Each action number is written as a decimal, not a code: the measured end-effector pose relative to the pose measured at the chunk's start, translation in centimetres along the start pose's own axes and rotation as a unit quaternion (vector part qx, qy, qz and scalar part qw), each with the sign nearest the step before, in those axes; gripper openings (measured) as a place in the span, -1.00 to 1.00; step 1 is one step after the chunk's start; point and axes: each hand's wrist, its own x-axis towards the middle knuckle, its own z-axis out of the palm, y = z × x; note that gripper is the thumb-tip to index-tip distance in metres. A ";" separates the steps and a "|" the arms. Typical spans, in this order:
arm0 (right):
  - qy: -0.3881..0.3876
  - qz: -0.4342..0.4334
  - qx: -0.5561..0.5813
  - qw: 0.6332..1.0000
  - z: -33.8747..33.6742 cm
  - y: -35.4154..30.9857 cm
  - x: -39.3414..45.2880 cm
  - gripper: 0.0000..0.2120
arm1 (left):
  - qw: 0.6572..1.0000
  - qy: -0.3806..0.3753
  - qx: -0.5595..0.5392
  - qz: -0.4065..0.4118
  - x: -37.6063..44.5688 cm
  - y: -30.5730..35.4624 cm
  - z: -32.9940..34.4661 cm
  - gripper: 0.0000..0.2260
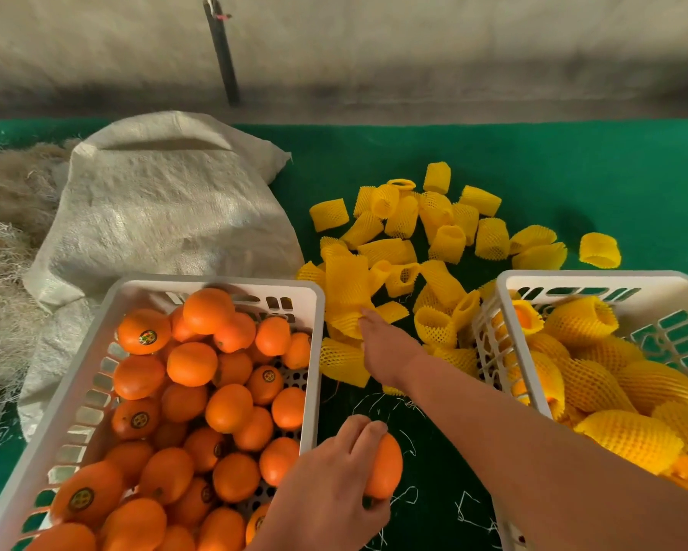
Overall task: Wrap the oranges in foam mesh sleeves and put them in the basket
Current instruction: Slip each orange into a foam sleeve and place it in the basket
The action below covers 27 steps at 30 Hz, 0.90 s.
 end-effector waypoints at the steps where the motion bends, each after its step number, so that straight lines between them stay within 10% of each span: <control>1: 0.026 -0.001 0.018 1.000 0.0 0.2 -0.6 -0.66 | 1.000 0.001 -0.002 0.000 0.0 0.0 0.0 -0.22; 12: 0.260 0.068 0.100 0.958 2.0 1.4 -15.9 -0.93 | 0.999 0.026 0.018 0.036 -1.4 1.4 -1.5 -0.16; 19: 0.175 0.046 0.075 0.981 4.9 1.2 -19.2 -0.78 | 0.978 -0.079 0.130 0.139 -2.6 2.9 -2.2 -0.10; 27: 0.121 -0.012 0.027 0.992 5.6 0.7 -21.6 -0.73 | 0.965 -0.176 0.193 -0.013 -2.6 7.9 -0.4 -0.10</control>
